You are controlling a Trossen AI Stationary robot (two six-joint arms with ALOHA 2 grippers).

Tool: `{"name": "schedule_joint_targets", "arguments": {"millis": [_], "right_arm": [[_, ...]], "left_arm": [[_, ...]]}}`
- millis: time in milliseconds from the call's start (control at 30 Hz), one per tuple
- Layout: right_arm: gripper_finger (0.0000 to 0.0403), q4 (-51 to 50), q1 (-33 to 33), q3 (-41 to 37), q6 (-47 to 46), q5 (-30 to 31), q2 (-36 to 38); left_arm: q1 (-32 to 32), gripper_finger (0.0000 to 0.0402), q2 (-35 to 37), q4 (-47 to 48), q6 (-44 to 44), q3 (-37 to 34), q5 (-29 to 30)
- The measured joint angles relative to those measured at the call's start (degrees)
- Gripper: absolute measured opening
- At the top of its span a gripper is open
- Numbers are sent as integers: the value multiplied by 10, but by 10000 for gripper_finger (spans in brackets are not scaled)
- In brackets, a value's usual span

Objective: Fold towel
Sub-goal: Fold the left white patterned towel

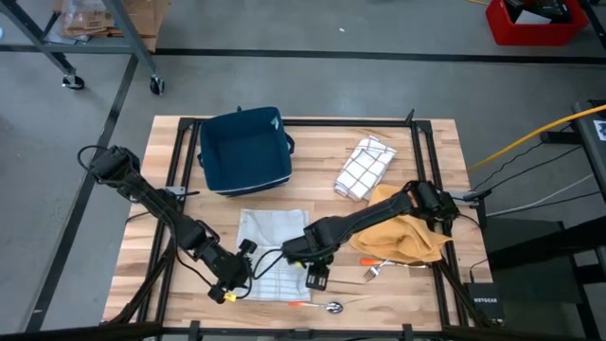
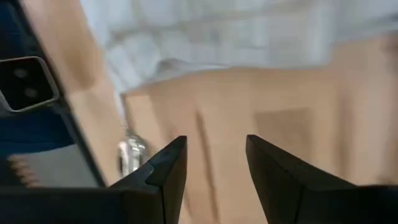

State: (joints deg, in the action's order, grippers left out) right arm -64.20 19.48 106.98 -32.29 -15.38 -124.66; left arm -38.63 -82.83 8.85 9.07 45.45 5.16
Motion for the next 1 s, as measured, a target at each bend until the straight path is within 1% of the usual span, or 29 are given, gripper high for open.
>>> {"name": "schedule_joint_targets", "arguments": {"millis": [167, 333, 500, 633, 700, 867, 1000], "right_arm": [[167, -25, 9, 0, -7, 81, 42], [167, -36, 16, 0, -8, 111, 67], [167, -33, 25, 0, -5, 113, 69], [167, -15, 27, 0, -4, 110, 68], [167, 5, 27, 0, -3, 97, 68], [167, 83, 26, 0, -2, 93, 68], [167, 141, 30, 0, -2, 93, 68]], "left_arm": [[10, 143, 0, -16, 15, 0, 19], [21, 143, 0, -25, 26, 0, 21], [32, 143, 0, -23, 54, 0, 21], [35, 143, 0, -22, 61, 0, 21], [34, 143, 0, -23, 60, 0, 21], [29, 143, 0, -23, 93, 0, 21], [20, 143, 0, -22, 81, 0, 21]]}}
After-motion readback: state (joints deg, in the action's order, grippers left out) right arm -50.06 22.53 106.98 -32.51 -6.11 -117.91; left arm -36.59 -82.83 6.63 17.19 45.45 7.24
